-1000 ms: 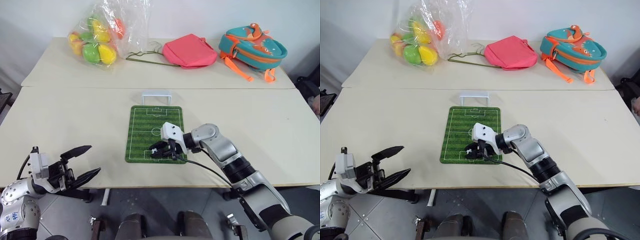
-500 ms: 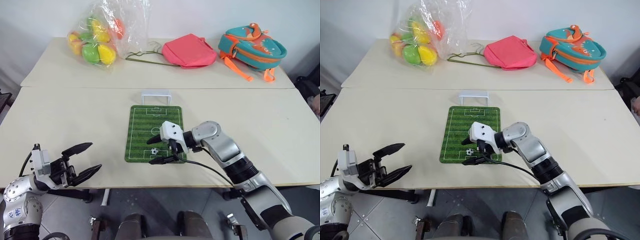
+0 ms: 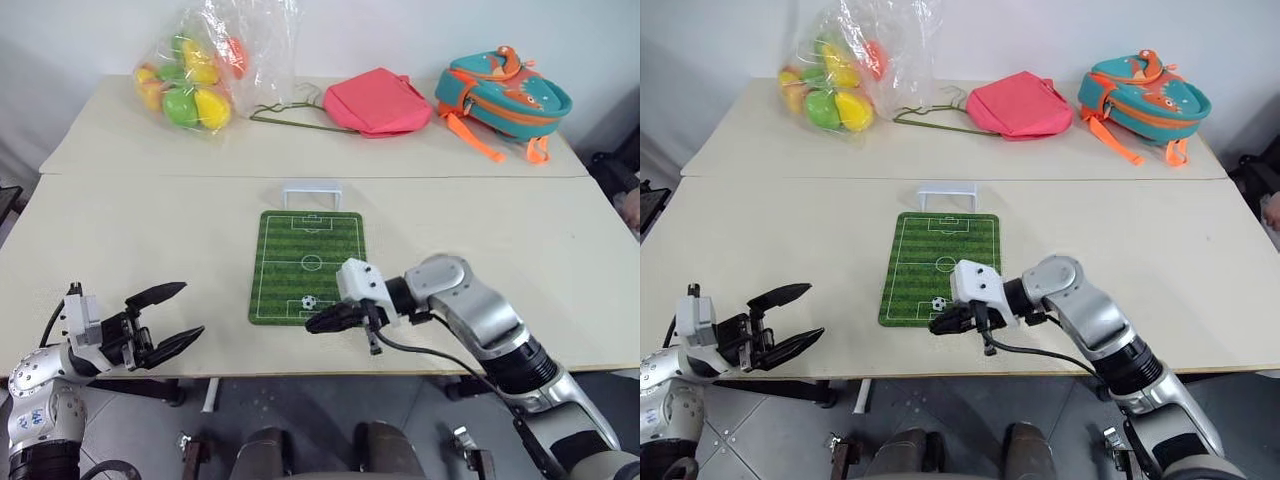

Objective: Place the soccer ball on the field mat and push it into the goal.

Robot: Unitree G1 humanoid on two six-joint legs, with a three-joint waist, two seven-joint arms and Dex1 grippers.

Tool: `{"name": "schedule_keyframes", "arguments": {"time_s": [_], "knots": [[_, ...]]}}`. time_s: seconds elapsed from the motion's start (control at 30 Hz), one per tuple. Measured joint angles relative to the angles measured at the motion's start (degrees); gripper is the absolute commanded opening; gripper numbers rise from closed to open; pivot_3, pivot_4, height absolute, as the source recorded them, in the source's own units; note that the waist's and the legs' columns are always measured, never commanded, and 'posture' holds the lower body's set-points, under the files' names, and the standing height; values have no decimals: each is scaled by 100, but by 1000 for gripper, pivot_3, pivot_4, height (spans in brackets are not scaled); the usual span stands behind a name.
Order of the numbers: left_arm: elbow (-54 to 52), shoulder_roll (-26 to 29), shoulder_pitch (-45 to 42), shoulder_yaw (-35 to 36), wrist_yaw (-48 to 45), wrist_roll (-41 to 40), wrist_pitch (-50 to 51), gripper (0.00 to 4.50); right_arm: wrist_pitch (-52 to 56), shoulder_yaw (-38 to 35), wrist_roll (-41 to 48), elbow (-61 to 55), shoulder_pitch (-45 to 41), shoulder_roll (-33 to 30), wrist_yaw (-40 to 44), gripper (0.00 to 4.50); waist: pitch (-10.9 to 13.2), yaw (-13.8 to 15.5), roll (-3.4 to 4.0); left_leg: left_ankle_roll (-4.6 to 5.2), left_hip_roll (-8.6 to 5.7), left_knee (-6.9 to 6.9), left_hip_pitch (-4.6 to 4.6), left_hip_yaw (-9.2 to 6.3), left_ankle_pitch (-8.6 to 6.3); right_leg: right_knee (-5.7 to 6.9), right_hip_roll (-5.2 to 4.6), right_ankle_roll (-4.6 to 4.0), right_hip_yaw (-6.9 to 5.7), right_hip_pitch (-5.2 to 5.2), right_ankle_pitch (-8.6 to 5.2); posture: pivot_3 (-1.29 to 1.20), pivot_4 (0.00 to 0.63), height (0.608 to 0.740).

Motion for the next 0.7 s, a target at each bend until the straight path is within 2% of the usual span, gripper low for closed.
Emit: {"name": "schedule_keyframes", "arguments": {"time_s": [0.33, 0.43, 0.7], "knots": [[-4, -1, -3, -84, 8, 2, 44, 4500, -426, 72, -372, 1196, -218, 553, -345, 46, 1, 12, 1, 0, 0, 1, 0, -2, 0, 1, -2, 0, 0, 1, 0, 0, 150, 740], [-1, 1, -8, -78, 23, 2, 38, 4500, -720, -50, -524, 1937, -585, 777, -697, 46, 2, 2, 3, 0, 0, 1, 0, -2, 0, 2, -1, 0, 0, 0, 0, 0, 150, 740], [37, -5, -187, -7, 301, 11, 15, 4500, -1486, -1268, -679, 3299, -1879, 972, -2050, 46, 5, -22, 7, 0, 12, 0, -1, -6, 0, 5, -2, 0, 0, -1, 0, 0, 150, 740]]}}
